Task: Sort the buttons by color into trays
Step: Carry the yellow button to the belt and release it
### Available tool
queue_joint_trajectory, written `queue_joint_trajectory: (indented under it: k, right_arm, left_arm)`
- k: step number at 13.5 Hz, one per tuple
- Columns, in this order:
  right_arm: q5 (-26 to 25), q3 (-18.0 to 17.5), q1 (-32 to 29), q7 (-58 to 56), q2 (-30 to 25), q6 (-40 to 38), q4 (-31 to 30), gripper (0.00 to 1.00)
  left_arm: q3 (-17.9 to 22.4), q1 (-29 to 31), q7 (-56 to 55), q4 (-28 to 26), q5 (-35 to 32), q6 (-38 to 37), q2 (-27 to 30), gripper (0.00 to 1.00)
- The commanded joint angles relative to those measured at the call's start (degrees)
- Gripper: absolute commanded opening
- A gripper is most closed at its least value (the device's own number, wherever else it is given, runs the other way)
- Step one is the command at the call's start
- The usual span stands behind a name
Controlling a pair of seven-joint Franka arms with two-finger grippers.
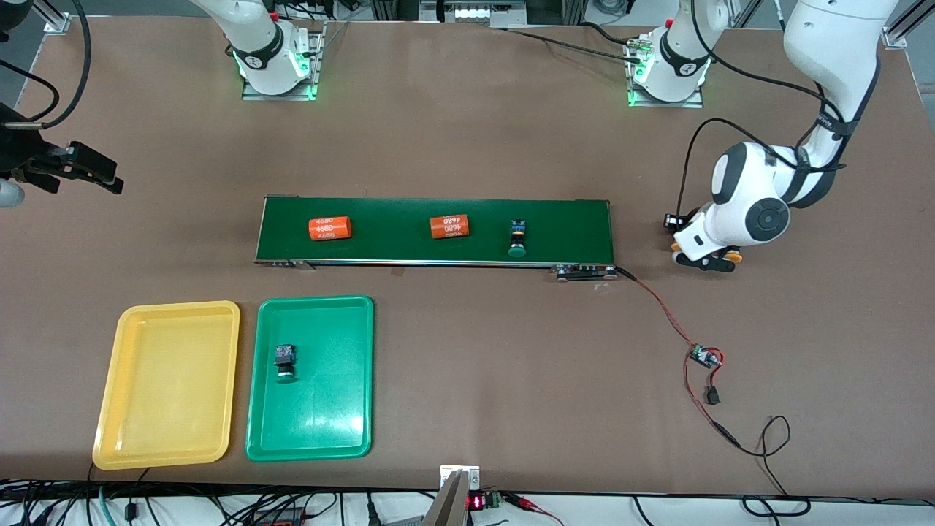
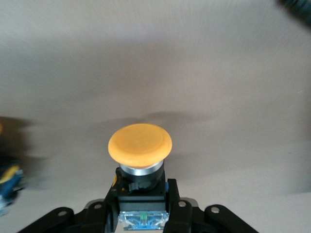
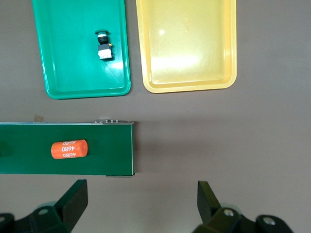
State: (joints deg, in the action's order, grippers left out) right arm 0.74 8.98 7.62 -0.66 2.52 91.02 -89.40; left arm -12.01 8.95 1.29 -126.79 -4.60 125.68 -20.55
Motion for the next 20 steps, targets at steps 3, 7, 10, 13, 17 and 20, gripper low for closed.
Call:
queue_joint_trajectory:
  k: [3, 7, 10, 13, 17, 20]
  right_arm:
    - [-0.83, -0.10, 0.03, -0.40, -0.59, -0.75, 0.28, 1.00]
    - [-0.83, -0.10, 0.03, -0.40, -0.59, -0.75, 0.37, 1.00]
    - [-0.83, -0.10, 0.03, -0.40, -0.59, -0.75, 0.28, 1.00]
    - [-0.83, -0.19, 0.03, -0.31, -0.59, -0.84, 0.28, 1.00]
    - [-0.83, -0.10, 0.03, -0.22, -0.59, -0.84, 0.28, 1.00]
    - [-0.92, -0.10, -0.06, 0.30, -0.59, -0.76, 0.10, 1.00]
  left_arm:
    - [-2.65, -4.55, -3.64, 11.82, 1.18, -13.27, 0.69, 0.19]
    - [-10.57, -5.78, -17.25, 15.69, 7.75, -12.04, -1.94, 0.19]
    - [-13.38, -8.94, -25.35, 16.13, 9.17, -5.65, -5.27, 0.20]
    - [-13.57, -11.50, -29.58, 15.96, 9.17, -3.16, -7.57, 0.24]
    - [-13.48, -10.45, -29.07, 16.04, 9.17, -3.95, -4.25, 1.00]
    - [-12.95, -10.01, -29.07, 17.70, 9.17, -7.01, -1.16, 1.00]
